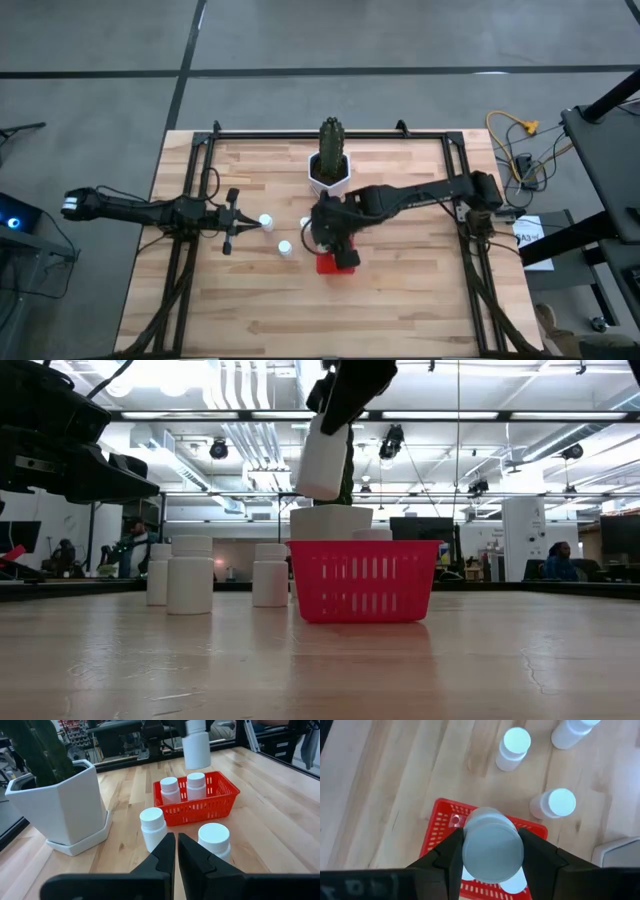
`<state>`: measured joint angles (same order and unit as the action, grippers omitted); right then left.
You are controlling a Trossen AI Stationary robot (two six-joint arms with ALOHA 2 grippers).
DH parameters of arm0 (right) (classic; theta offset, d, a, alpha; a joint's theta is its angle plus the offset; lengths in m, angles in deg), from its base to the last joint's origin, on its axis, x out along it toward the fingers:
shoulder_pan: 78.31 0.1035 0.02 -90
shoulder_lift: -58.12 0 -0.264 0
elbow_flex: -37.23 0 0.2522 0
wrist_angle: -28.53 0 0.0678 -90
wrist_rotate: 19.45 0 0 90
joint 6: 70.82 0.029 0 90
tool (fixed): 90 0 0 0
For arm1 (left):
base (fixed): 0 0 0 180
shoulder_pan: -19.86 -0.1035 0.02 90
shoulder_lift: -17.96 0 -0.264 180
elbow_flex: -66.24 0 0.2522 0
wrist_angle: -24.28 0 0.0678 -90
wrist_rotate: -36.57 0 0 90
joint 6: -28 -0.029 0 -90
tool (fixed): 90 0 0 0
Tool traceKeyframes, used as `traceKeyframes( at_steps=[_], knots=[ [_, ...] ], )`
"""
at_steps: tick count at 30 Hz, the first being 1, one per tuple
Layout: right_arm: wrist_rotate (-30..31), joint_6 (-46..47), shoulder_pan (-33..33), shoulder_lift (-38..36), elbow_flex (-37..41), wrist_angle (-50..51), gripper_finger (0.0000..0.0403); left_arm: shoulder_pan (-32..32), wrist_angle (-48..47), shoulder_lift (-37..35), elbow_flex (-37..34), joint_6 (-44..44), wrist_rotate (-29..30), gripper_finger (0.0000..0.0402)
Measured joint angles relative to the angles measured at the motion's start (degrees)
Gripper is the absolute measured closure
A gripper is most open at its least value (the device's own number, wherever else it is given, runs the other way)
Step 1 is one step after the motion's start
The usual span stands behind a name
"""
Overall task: Pick and place pill bottles into a basket
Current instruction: Put the white pill bottle into the red bin
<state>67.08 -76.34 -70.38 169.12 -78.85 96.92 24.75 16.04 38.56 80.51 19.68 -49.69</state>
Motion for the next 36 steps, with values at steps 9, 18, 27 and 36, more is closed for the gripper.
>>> traceKeyframes(
  at_steps=[9,18,27,36],
  knots=[
    [-1.64,-1.61,-3.28,-0.02,1.52,-0.04,0.0257,0.00,0.00,0.00,0.00,-0.04,0.00,0.0398],
    [-2.57,-2.65,-4.94,0.60,2.50,-1.64,0.0257,0.00,0.00,0.00,0.00,0.04,0.00,0.0398],
    [-2.97,-3.52,-5.42,3.12,3.68,-2.92,0.0257,0.00,0.00,0.00,0.00,0.11,0.00,0.0398],
    [-2.55,-4.62,-5.38,4.93,3.88,-3.09,0.0257,0.00,-0.02,0.00,0.00,0.22,0.00,0.0398]
  ],
)
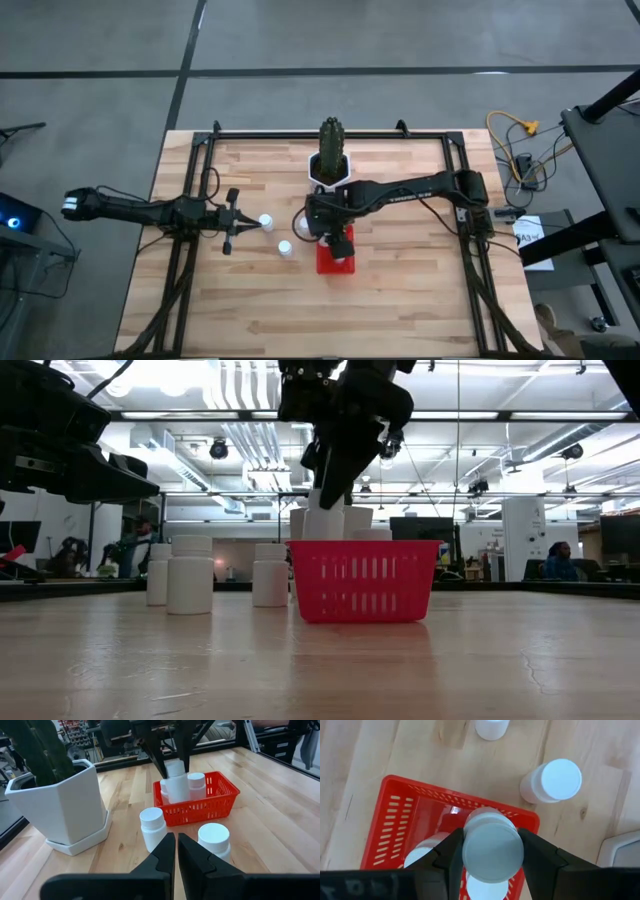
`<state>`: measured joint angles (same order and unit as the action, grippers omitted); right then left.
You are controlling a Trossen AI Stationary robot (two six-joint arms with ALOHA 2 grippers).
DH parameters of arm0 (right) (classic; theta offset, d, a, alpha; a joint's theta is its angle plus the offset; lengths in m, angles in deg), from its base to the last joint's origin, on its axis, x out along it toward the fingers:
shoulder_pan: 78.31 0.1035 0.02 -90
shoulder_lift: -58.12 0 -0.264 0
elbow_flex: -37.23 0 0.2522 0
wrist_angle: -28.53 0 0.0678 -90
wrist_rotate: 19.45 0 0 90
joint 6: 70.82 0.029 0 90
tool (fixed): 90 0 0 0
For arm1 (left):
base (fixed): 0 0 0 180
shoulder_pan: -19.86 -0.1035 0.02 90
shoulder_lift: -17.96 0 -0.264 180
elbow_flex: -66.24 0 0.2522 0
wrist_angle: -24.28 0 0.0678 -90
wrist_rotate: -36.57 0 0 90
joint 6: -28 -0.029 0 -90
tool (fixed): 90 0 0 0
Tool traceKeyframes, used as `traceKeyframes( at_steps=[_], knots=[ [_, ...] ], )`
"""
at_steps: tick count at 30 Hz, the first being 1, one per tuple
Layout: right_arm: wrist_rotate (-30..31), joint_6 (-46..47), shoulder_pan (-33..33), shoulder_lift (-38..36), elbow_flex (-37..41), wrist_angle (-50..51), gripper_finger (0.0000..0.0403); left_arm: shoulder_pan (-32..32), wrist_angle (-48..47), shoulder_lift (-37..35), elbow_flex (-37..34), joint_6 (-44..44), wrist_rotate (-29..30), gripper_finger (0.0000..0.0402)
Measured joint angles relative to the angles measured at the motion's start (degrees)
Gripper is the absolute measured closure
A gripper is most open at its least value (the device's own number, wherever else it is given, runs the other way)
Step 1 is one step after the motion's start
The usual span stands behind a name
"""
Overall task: Pick and place pill bottles into a basket
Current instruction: Put the white pill bottle into the red bin
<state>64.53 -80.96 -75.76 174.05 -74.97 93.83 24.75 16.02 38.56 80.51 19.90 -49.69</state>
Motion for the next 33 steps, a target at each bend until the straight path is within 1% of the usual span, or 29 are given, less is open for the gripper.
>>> traceKeyframes(
  at_steps=[5,8,16,30,33],
  knots=[
    [0.14,0.03,-0.46,0.46,0.00,-0.10,0.0257,0.00,0.01,0.00,0.00,0.00,0.00,0.0398],
    [1.50,0.32,-0.76,1.34,0.07,-0.39,0.0257,0.00,0.01,0.00,0.00,0.00,0.00,0.0398],
    [1.71,-0.46,-1.07,3.64,0.35,-0.84,0.0257,0.00,0.02,0.00,0.00,-0.03,0.00,0.0398],
    [1.68,0.03,-1.11,3.72,1.22,-0.88,0.0257,0.00,0.00,0.11,0.00,0.11,0.00,0.0398],
    [1.68,0.25,-1.11,3.72,1.44,-0.96,0.0241,0.01,-0.01,0.11,0.00,0.13,0.00,0.0398]
  ],
)
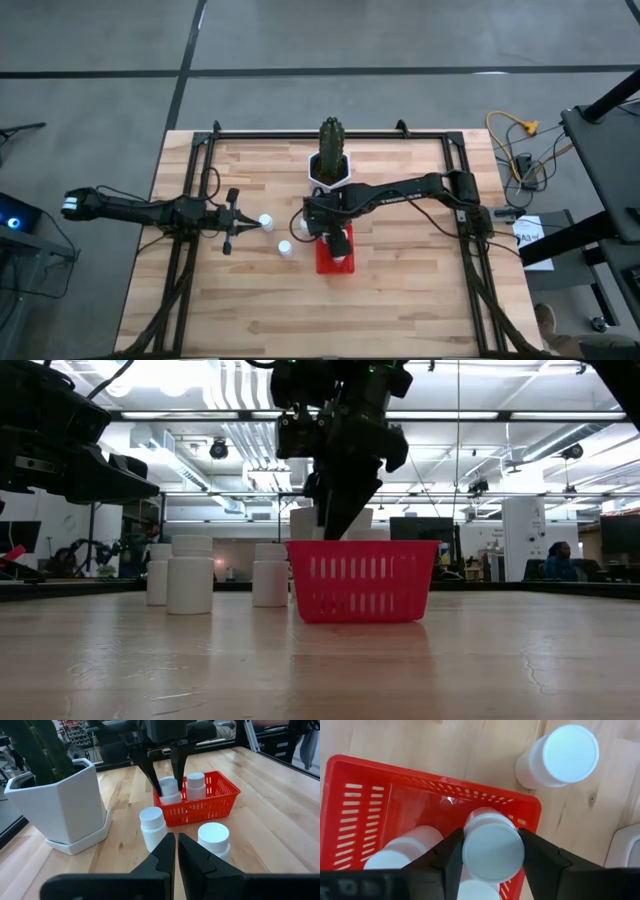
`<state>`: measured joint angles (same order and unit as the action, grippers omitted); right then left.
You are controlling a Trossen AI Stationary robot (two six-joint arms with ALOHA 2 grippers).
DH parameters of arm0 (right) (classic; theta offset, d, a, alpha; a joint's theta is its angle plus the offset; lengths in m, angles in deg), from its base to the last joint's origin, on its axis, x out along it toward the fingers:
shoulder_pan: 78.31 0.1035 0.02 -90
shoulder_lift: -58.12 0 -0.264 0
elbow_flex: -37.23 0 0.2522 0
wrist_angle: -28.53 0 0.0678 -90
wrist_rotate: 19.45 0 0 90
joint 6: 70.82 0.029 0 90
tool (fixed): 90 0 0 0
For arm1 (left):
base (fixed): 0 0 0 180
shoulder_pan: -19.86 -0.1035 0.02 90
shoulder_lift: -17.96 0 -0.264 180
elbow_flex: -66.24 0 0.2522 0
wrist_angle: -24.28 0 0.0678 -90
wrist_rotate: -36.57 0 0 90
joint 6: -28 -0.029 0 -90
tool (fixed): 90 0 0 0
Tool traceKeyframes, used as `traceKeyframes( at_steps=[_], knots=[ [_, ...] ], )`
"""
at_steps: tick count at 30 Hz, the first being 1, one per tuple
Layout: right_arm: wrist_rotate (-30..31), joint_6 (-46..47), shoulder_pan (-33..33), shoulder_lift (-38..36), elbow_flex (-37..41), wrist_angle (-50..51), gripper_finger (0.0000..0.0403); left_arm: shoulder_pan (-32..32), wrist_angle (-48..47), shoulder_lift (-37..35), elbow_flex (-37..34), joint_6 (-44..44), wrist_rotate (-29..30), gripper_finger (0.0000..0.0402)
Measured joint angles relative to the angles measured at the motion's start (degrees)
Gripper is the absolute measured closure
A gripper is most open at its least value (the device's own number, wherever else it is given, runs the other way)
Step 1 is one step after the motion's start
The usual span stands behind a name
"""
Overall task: Pick and place pill bottles into a basket
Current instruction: Put the white pill bottle into the red bin
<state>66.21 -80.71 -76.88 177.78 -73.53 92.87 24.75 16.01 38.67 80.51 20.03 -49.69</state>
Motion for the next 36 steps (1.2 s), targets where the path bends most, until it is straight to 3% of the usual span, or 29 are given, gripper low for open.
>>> traceKeyframes(
  at_steps=[5,19,36],
  knots=[
    [0.00,0.90,0.00,-0.02,0.11,-0.13,0.0213,-0.01,0.01,-0.02,0.00,0.04,0.00,0.0398],
    [0.00,0.49,0.07,-0.02,-0.79,0.21,0.0235,-0.01,0.01,-0.06,0.00,0.09,-0.02,0.0398],
    [-0.15,-0.26,0.04,-0.13,-1.14,0.42,0.0218,-0.01,-0.01,0.00,0.00,0.11,-0.02,0.0398]
  ],
)
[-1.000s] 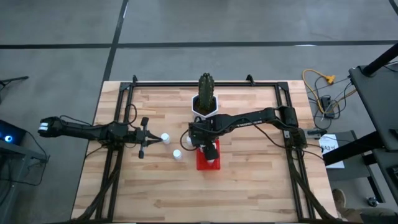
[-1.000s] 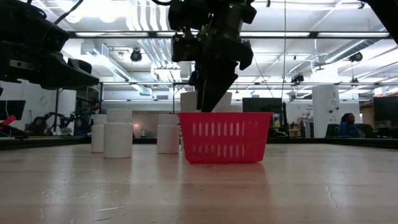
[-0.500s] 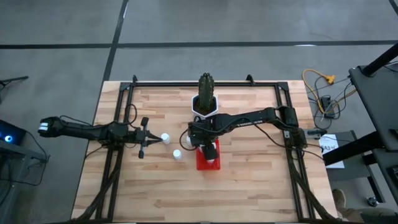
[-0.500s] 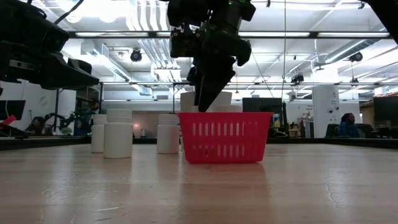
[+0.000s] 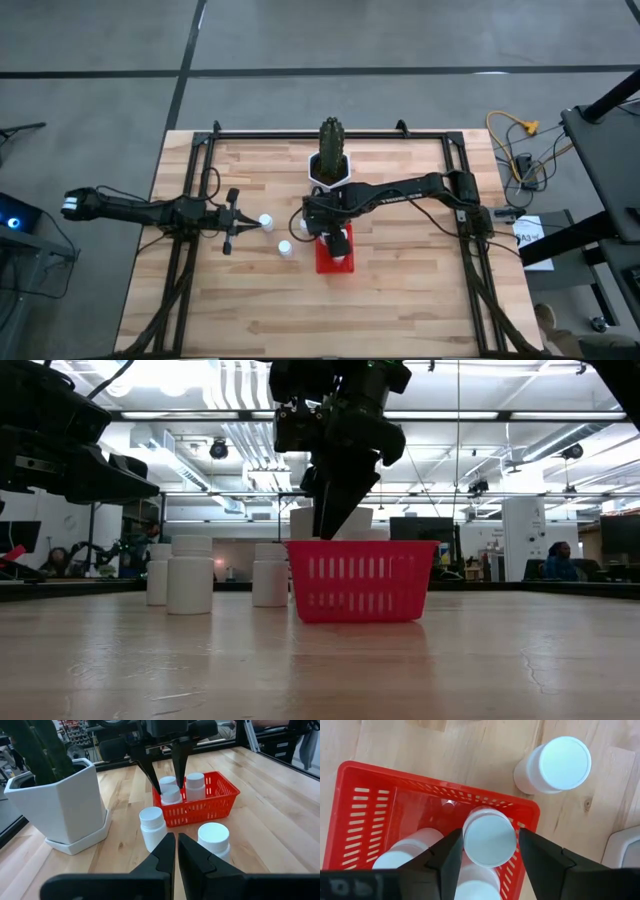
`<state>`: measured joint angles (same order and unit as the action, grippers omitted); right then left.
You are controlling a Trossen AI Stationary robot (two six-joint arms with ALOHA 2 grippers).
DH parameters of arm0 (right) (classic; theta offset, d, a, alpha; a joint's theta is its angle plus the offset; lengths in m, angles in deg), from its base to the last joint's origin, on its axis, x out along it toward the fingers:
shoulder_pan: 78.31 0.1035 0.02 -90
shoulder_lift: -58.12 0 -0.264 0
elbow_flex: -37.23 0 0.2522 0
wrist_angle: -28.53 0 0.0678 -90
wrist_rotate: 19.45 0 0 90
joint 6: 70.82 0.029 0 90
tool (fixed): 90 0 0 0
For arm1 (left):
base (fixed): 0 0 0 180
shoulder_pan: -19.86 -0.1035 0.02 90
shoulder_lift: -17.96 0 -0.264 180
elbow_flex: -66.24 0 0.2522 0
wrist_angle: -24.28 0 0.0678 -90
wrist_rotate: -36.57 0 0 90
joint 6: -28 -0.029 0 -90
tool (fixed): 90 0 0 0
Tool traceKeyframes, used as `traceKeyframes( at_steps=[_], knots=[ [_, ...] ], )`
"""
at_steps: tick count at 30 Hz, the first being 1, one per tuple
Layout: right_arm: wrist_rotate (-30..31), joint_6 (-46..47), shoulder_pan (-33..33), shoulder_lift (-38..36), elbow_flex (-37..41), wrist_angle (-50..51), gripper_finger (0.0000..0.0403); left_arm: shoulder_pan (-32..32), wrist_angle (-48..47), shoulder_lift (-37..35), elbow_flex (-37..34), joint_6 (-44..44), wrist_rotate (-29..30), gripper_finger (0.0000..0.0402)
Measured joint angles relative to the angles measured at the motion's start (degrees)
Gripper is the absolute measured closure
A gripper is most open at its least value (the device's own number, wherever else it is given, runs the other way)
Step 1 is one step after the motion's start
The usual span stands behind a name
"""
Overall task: Pick and place pill bottles into a basket
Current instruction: Put the white pill bottle into the red bin
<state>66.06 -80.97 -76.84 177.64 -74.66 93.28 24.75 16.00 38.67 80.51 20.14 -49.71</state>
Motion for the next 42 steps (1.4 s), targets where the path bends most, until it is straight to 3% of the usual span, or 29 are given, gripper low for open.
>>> traceKeyframes(
  at_steps=[17,30,36,42],
  knots=[
    [0.11,-0.59,-0.02,-0.20,-1.22,1.39,0.0218,0.01,0.02,0.00,0.00,-0.01,0.00,0.0398],
    [0.58,-0.61,0.21,-0.33,-13.60,10.30,0.0226,0.00,0.02,0.00,0.00,0.04,-0.31,0.0398],
    [0.95,-2.53,3.03,-0.75,-18.56,13.51,0.0258,0.00,0.02,0.00,0.00,0.02,-0.38,0.0398],
    [2.79,-1.80,5.80,-2.98,-16.55,13.32,0.0331,0.02,0.02,0.00,0.00,0.02,-0.42,0.0398]
  ],
)
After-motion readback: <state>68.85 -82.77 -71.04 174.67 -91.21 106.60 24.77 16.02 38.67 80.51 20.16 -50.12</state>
